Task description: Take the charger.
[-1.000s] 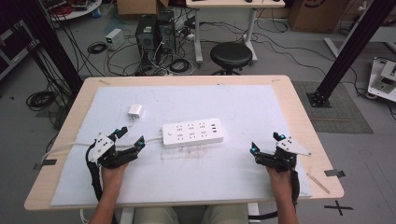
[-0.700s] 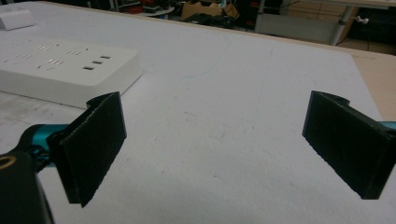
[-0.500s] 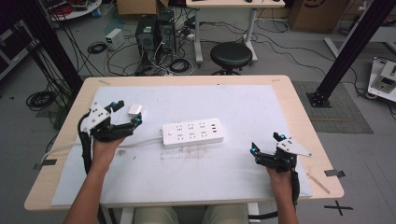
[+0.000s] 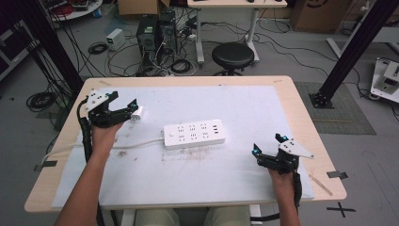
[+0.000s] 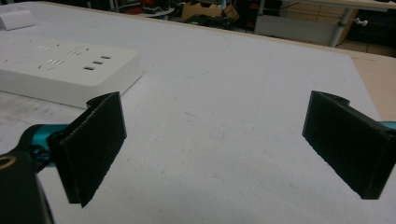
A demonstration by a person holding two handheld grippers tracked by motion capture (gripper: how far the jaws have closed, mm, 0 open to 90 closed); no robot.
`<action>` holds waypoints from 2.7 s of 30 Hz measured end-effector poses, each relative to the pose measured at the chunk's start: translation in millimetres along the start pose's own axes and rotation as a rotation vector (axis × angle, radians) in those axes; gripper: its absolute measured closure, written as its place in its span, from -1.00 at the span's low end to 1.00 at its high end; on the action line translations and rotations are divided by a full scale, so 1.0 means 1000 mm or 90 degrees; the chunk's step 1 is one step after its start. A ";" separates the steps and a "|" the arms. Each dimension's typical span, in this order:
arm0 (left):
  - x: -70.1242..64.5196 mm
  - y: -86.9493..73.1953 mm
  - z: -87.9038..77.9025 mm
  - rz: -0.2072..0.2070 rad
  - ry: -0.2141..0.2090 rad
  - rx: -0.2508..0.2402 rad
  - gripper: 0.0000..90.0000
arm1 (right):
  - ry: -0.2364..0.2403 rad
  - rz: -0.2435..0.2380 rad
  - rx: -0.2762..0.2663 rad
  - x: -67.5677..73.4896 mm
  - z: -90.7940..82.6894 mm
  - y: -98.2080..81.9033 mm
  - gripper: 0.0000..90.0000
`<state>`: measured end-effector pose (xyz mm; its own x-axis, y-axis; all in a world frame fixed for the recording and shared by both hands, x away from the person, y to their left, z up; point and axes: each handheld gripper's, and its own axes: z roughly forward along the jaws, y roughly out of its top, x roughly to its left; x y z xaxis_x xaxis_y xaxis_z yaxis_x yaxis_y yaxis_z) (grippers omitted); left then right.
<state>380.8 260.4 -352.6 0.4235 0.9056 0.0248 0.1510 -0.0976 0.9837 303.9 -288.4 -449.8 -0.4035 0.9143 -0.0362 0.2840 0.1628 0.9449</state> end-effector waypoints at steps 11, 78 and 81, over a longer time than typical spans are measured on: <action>-0.010 0.054 0.001 0.040 0.027 0.010 -0.59 | 0.000 0.000 -0.002 0.000 0.000 0.000 -0.86; 0.030 -0.065 0.115 -0.084 0.129 0.372 -0.39 | 0.003 0.009 -0.012 -0.001 -0.002 -0.001 -0.86; 0.029 -0.065 0.116 -0.086 0.127 0.371 -0.28 | 0.002 0.010 -0.012 -0.001 -0.002 -0.001 -0.86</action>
<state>486.7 245.1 -436.3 0.2013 0.9795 -0.0045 0.6768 -0.1357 0.7235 302.0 -290.2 -450.1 -0.4027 0.9151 -0.0206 0.2741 0.1421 0.9511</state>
